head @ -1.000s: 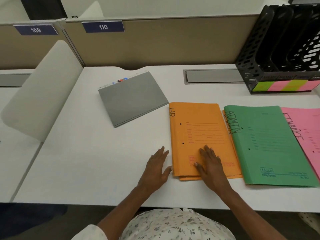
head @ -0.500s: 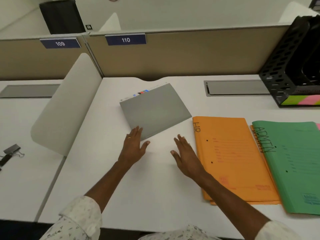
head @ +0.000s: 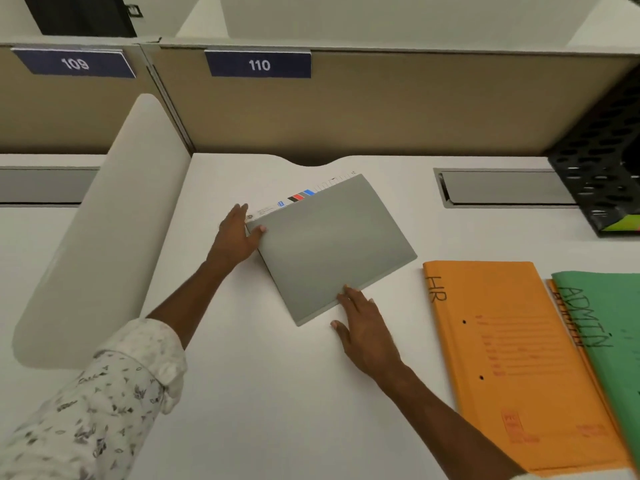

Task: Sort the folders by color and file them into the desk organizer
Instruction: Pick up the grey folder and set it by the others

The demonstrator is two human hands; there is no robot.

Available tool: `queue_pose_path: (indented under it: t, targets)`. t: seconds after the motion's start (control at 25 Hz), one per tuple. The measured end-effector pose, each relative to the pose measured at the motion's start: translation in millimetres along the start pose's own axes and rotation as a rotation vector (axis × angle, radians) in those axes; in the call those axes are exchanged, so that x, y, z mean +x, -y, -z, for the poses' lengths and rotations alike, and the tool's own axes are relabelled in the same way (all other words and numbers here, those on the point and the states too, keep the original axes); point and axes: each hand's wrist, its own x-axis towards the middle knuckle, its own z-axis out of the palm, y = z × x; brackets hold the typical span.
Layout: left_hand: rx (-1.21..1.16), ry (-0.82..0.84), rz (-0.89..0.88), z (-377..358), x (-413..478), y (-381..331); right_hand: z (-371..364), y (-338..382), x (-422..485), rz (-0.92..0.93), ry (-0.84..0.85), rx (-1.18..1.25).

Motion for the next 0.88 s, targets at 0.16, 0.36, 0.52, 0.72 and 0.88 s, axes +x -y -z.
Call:
queue_pose_path:
  t: [0.16,0.36,0.52,0.72,0.88]
  targets:
    - [-0.173,0.164,0.111,5.0,39.3,2.6,-2.8,13.1,6.5,-0.090,-0.045,0.035]
    - [-0.720,0.172,0.182,37.0,15.1,-11.6,1.5,24.9,4.6,-0.173,-0.091,0.252]
    - [-0.888,0.082,-0.010,63.3,-57.4,-44.6,13.1,25.8,2.3,-0.362,-0.248,0.706]
    - [-0.937,-0.102,-0.121,47.7,-184.7,-87.5,33.4,25.9,6.0,-0.681,-0.223,1.493]
    - [-0.965,-0.193,-0.157,21.3,-265.7,-107.6,49.9,27.0,-9.5,-0.696,-0.137,1.693]
